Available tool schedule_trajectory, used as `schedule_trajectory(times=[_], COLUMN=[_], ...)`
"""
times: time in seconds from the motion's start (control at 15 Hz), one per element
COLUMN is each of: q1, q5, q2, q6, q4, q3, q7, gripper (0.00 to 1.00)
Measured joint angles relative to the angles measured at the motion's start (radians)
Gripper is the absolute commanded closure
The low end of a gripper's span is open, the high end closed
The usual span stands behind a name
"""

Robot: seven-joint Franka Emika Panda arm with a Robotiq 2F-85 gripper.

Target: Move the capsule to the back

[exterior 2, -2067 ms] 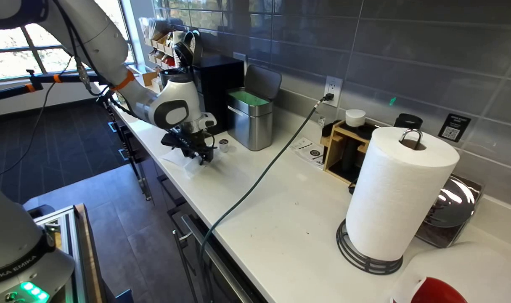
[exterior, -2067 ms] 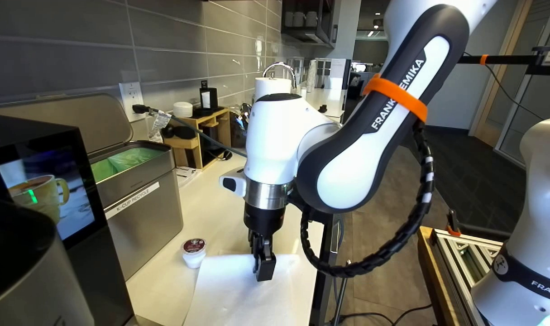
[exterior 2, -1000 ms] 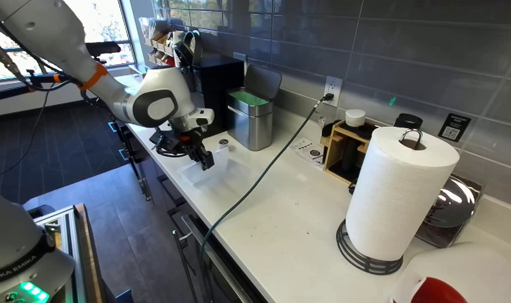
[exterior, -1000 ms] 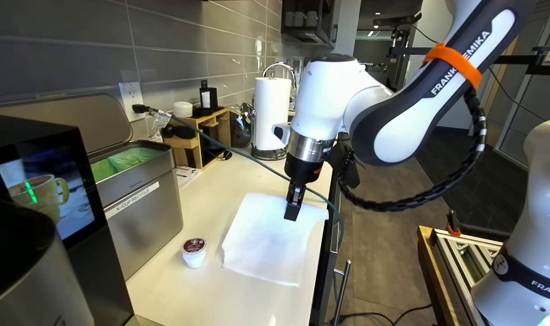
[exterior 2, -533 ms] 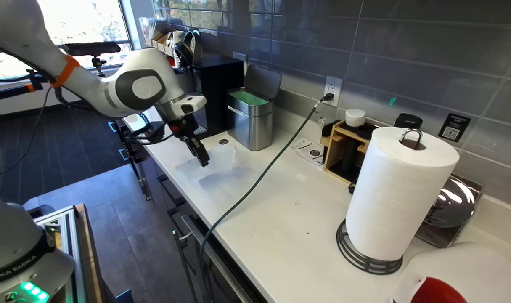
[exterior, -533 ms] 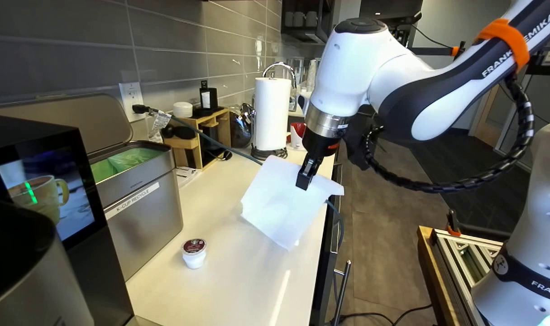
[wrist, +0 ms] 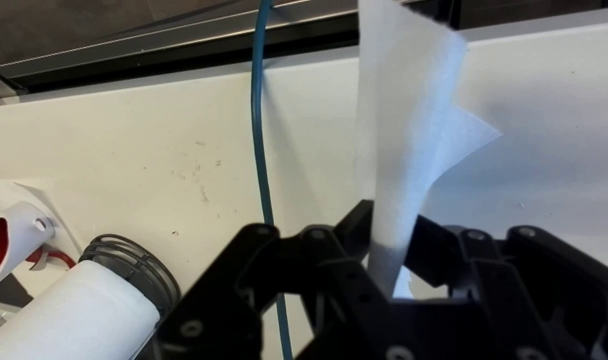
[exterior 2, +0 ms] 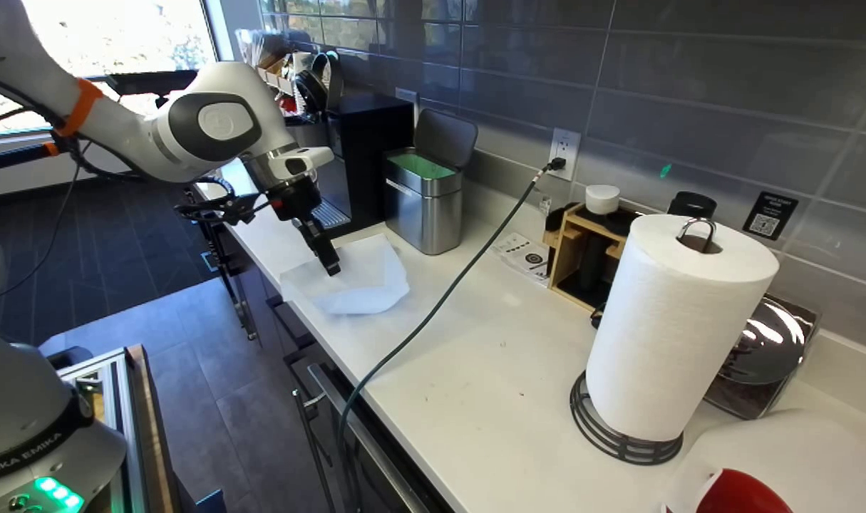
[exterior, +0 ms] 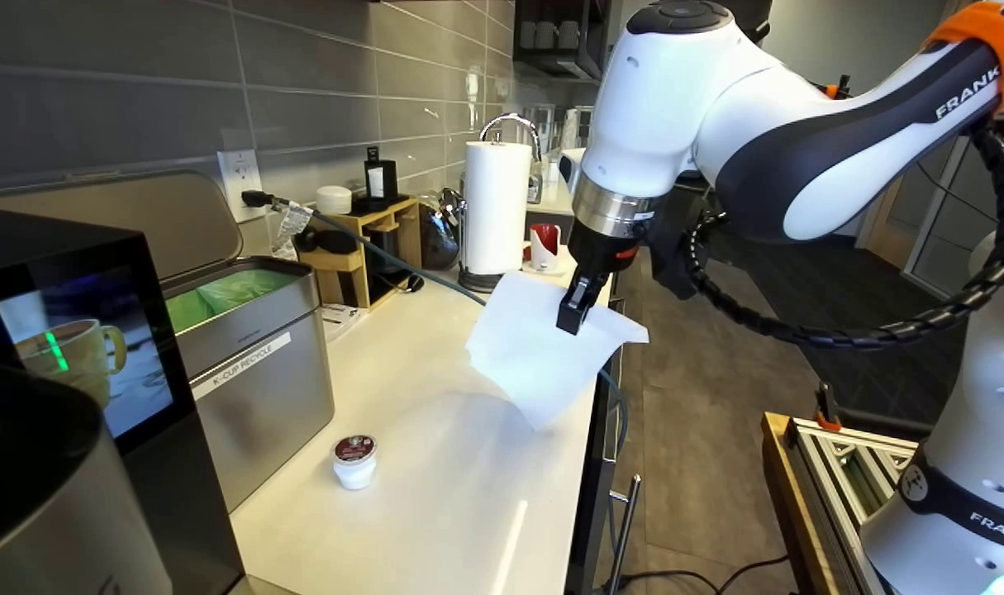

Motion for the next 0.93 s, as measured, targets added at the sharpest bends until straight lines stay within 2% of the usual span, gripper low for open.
schedule_trajectory(times=[0.27,0.6,0.8,0.87,0.93], q1=[-0.039,-0.119,-0.162,-0.166,-0.164], q5=[0.0,-0.029,-0.087,-0.092,-0.092], q2=[-0.068,-0.165,-0.142,-0.115,-0.08], q6=[-0.087,-0.369,-0.494,-0.5,-0.496], q4=[0.032,0.181,0.305,0.348,0.395], q3=[-0.023,-0.02,-0.023,-0.035,-0.053], q7=[-0.02,-0.006,0.012,0.005,-0.015], gripper=[0.97,0.97,0.97,0.9,0.9])
